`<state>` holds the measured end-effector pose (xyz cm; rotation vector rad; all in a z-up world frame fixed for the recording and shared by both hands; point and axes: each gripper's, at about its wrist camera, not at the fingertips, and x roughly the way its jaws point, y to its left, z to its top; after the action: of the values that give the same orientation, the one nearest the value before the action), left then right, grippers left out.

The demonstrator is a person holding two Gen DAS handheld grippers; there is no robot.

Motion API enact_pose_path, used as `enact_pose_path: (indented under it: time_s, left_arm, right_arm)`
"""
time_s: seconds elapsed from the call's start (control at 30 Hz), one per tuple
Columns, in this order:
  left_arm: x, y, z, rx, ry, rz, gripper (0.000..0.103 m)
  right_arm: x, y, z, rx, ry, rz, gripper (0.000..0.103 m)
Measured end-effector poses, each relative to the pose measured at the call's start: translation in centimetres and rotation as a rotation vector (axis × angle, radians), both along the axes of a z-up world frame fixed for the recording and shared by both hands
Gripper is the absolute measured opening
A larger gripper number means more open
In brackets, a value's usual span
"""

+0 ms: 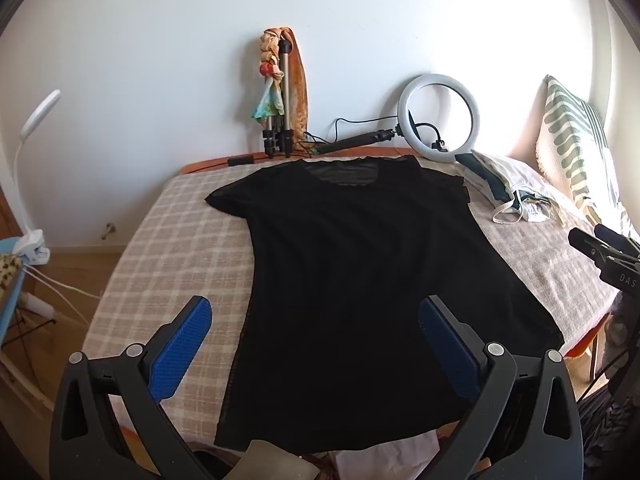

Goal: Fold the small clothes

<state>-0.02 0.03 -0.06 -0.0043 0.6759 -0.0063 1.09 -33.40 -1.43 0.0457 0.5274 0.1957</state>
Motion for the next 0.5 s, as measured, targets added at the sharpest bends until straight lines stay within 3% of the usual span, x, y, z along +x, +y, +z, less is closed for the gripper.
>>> enact_pose_path:
  time_s: [0.1,0.5]
  left_arm:
    - [0.59,0.75,-0.13,-0.025,0.026,0.004,0.103]
    - [-0.13,0.42,0.03,-0.012,0.001,0.031,0.103]
  right_arm:
    - [0.02,0.07,-0.11,0.001,0.010,0.014,0.103]
    - [-0.25,0.16,-0.42,-0.007,0.016,0.004,0.103]
